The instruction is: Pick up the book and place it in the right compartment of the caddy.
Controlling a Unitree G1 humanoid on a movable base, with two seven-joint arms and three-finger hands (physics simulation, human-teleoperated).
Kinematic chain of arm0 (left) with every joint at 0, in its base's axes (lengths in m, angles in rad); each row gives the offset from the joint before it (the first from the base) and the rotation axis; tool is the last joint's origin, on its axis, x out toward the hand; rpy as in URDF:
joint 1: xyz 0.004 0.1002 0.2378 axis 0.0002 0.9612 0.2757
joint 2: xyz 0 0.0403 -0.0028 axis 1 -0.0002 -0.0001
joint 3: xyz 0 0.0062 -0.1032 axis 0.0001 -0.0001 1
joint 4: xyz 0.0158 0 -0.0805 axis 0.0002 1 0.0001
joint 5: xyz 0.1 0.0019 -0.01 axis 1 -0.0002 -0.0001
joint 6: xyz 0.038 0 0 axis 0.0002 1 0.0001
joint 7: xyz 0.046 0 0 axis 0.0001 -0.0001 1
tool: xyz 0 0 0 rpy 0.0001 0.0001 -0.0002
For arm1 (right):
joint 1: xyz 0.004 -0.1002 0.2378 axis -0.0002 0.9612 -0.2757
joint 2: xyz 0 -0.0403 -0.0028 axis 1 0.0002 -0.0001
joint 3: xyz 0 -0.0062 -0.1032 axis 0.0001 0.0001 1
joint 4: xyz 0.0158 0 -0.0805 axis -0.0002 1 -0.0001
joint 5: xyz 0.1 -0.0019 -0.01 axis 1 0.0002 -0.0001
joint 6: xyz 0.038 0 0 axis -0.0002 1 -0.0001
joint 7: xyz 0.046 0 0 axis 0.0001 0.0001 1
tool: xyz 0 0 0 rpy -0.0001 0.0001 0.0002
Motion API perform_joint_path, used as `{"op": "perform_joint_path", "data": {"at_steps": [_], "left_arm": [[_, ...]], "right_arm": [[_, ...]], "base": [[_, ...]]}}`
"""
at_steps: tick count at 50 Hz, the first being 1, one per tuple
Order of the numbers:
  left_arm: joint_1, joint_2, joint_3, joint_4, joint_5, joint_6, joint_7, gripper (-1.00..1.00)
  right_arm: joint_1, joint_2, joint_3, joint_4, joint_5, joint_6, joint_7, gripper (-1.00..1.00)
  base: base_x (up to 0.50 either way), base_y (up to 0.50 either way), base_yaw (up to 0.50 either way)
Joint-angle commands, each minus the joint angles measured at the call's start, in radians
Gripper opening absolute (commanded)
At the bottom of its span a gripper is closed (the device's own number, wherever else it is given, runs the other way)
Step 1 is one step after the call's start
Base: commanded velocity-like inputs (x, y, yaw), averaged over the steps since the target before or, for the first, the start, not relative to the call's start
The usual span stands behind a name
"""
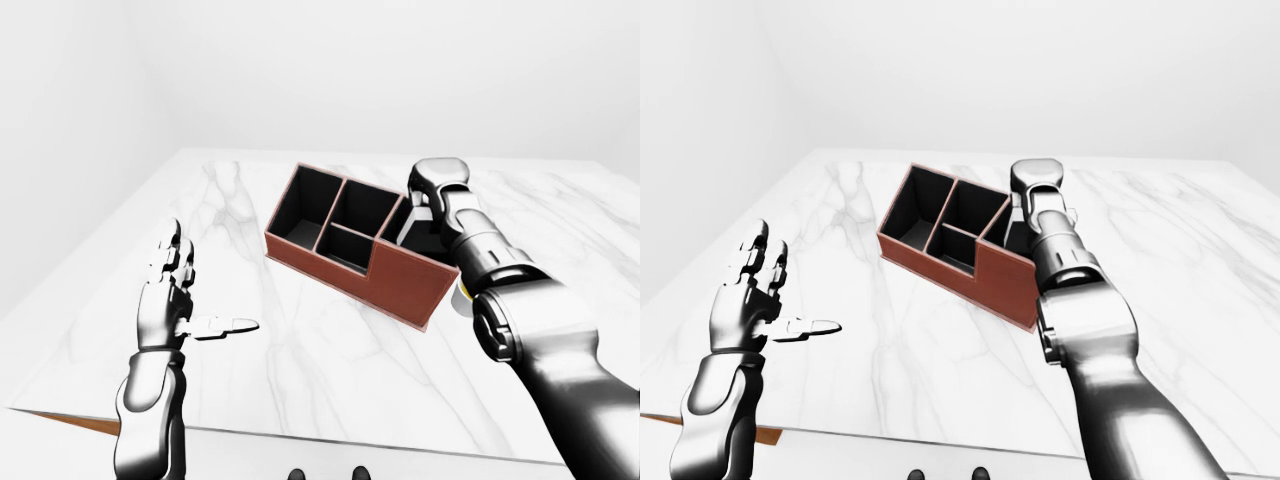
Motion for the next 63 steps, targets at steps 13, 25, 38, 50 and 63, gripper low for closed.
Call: {"op": "perform_joint_path", "data": {"at_steps": [13,25,38,50,63], "left_arm": [[-0.009,0.005,0.002,0.016,-0.001,0.000,0.002,1.00],[-0.009,0.005,0.000,0.013,0.002,0.000,0.005,1.00],[-0.012,0.007,0.001,0.029,0.002,-0.002,0.007,1.00],[-0.011,0.007,0.001,0.030,0.003,-0.004,0.008,1.00],[-0.015,0.007,-0.006,0.021,0.007,0.000,0.012,1.00]], "right_arm": [[0.019,0.007,0.016,-0.006,-0.028,0.000,-0.020,-1.00],[0.031,0.010,0.015,-0.004,-0.031,0.000,-0.033,-1.00],[0.027,0.013,0.020,-0.005,-0.044,0.000,-0.052,1.00],[0.018,0.010,0.016,-0.008,-0.041,0.000,-0.041,1.00],[-0.002,0.000,0.015,-0.013,-0.023,0.000,-0.025,1.00]], "base": [[0.00,0.00,0.00],[0.00,0.00,0.00],[0.00,0.00,0.00],[0.00,0.00,0.00],[0.00,0.00,0.00]]}}
